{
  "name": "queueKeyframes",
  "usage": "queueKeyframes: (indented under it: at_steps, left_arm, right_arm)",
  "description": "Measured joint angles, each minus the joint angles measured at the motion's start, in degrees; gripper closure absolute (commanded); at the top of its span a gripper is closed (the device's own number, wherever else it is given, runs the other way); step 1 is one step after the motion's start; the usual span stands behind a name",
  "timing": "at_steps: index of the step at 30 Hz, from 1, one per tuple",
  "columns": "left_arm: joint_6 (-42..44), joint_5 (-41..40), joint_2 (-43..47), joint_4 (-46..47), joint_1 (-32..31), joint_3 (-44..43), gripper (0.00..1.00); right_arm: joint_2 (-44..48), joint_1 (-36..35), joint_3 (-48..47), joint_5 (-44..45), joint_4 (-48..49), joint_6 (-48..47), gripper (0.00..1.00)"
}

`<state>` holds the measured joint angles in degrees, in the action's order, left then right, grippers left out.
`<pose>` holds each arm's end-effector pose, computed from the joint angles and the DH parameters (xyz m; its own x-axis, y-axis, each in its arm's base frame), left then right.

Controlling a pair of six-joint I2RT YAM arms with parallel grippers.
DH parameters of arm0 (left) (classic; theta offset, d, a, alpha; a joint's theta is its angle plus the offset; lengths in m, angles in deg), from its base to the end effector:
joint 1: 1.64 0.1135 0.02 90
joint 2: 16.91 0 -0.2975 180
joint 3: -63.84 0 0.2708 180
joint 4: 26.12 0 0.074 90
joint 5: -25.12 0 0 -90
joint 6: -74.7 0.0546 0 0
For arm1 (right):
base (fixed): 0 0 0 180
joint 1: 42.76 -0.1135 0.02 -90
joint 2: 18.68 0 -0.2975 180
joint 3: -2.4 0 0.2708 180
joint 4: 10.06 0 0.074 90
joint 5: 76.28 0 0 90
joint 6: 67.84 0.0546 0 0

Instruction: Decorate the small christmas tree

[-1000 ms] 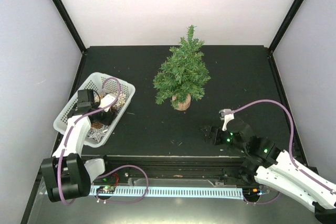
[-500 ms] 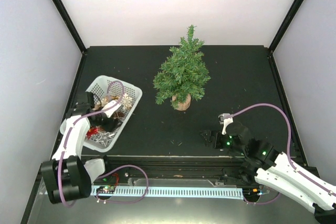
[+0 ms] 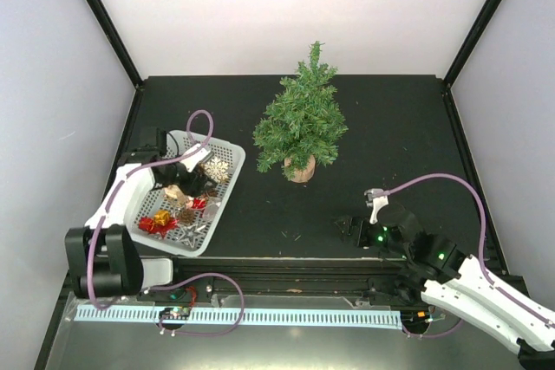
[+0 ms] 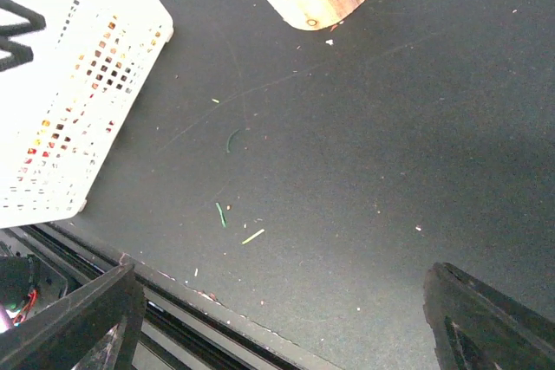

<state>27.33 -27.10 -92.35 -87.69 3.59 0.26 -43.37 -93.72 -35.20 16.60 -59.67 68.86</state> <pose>0.2457 -0.0111 0.2335 -0.6332 0.4796 -0.6075 0.7214 0.6500 -0.2389 0.0756 0.0889 0.2215 -0.8042 0.1622 -0.5717 -0.2407 0.7907 0.5629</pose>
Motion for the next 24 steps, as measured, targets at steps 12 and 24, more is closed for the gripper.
queueKeyframes:
  at_steps: [12,24]
  left_arm:
    - [-11.02,-30.88,0.42,22.73,4.70,3.04,0.32]
    - [-25.86,-45.46,8.28,32.24,6.43,14.27,0.35]
  right_arm:
    - [-1.86,0.00,0.35,0.22,0.57,0.26,0.12]
    - [-1.79,0.00,2.84,0.17,1.51,0.20,0.12]
